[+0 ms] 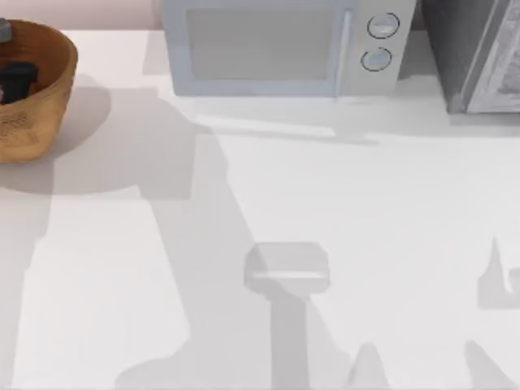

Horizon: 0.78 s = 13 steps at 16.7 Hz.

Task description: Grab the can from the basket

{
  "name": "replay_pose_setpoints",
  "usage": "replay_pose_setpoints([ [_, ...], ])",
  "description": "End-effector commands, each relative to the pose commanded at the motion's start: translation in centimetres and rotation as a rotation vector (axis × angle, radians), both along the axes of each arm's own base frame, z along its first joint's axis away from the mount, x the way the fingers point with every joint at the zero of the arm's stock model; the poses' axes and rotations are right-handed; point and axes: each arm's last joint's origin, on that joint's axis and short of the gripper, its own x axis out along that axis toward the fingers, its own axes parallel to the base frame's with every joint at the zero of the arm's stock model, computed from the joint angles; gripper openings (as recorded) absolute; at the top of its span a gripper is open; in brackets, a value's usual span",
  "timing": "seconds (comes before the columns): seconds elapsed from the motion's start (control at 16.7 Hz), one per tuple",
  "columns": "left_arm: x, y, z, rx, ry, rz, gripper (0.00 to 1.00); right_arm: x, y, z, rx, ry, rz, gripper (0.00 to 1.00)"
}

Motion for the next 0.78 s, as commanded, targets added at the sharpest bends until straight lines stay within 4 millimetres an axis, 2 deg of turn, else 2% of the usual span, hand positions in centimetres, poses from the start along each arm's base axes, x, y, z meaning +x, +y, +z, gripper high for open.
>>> replay_pose_setpoints([
  [0.48, 0.0, 0.0, 0.0, 0.0, 0.0, 0.0, 0.02, 0.0, 0.0, 0.0, 0.0, 0.0, 0.0, 1.0],
  [0.78, 0.0, 0.0, 0.0, 0.0, 0.0, 0.0, 0.0, 0.0, 0.0, 0.0, 0.0, 0.0, 0.0, 1.0],
])
